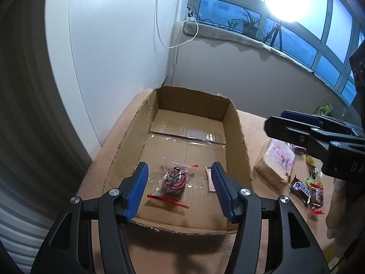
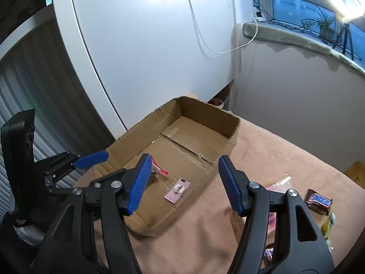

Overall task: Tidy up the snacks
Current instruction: 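Carry both candies into the cardboard box and open both tools, then grasp the Snickers bar with the left tool while the right tool grasps a red-wrapped chocolate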

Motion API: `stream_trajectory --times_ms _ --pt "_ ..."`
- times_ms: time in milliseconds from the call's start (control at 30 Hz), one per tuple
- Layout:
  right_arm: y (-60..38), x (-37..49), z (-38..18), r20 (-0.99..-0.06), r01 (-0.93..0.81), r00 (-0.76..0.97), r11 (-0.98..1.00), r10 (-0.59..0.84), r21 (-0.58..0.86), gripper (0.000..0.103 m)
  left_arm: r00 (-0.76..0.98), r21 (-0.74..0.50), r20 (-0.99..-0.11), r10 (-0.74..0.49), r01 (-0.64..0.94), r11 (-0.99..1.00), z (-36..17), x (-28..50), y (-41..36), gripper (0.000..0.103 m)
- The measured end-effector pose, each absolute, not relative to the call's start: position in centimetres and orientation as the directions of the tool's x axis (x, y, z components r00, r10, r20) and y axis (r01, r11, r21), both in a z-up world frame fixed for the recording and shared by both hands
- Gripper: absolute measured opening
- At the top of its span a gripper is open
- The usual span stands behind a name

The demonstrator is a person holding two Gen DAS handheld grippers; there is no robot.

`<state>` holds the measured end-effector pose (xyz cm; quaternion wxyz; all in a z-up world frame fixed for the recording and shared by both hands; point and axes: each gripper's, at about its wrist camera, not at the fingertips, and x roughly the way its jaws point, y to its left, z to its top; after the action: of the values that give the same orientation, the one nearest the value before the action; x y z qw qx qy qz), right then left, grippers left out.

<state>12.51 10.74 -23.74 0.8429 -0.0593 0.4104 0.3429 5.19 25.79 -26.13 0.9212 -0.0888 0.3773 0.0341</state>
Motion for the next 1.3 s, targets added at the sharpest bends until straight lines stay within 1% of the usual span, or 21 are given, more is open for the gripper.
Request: stream_trajectory --times_ms 267,467,667,833,900,933,1067,1100,1133,1167,1233,1300 --pt "4.3 11.0 -23.1 -0.745 -0.565 0.481 0.813 0.462 0.139 0.066 0.725 -0.156 -0.686 -0.059 -0.067 0.985 -25.5 4.4 23.1 0.056" --pt "-3.2 9.8 -23.4 -0.76 -0.47 0.535 0.877 0.37 0.096 0.066 0.707 -0.205 -0.69 -0.158 0.019 0.979 -25.9 4.6 19.7 0.056" --pt "-10.4 8.8 -25.4 -0.8 -0.347 0.54 0.935 0.263 0.073 0.066 0.663 -0.244 -0.7 -0.267 0.13 0.961 -26.8 5.4 14.7 0.056" --pt "-13.2 7.9 -26.9 -0.831 -0.298 0.502 0.95 0.24 0.094 0.066 0.608 -0.279 -0.718 -0.339 0.194 0.94 -28.0 6.3 11.2 0.056" --pt "-13.5 7.2 -27.4 -0.839 -0.292 0.488 0.951 0.242 0.104 0.066 0.577 -0.306 -0.727 -0.372 0.213 0.928 -28.7 6.8 9.8 0.054" --pt "-13.7 6.7 -27.7 -0.842 -0.289 0.479 0.95 0.249 0.117 0.066 0.562 -0.318 -0.731 -0.387 0.222 0.922 -29.1 6.9 9.3 0.051" --pt "-12.9 5.7 -29.5 -0.853 -0.296 0.417 0.934 0.314 0.199 0.066 0.501 -0.36 -0.747 -0.437 0.247 0.9 -30.3 7.5 7.3 0.034" --pt "-12.7 5.7 -29.8 -0.856 -0.292 0.409 0.934 0.316 0.205 0.066 0.489 -0.364 -0.753 -0.44 0.248 0.898 -30.5 7.6 6.9 0.033" --pt "-12.4 5.7 -30.3 -0.86 -0.283 0.402 0.936 0.315 0.21 0.064 0.476 -0.373 -0.757 -0.448 0.248 0.894 -30.8 7.8 6.6 0.031" --pt "-12.1 5.7 -30.7 -0.862 -0.277 0.397 0.937 0.315 0.215 0.058 0.465 -0.383 -0.759 -0.455 0.246 0.89 -31.0 8.0 6.4 0.03" --pt "-11.8 6.0 -31.4 -0.864 -0.263 0.381 0.934 0.33 0.241 0.052 0.453 -0.39 -0.764 -0.46 0.243 0.888 -31.2 8.3 5.9 0.029" --pt "-11.8 6.4 -32.1 -0.863 -0.244 0.371 0.933 0.342 0.265 0.05 0.442 -0.392 -0.77 -0.46 0.241 0.888 -31.4 8.5 5.6 0.028"
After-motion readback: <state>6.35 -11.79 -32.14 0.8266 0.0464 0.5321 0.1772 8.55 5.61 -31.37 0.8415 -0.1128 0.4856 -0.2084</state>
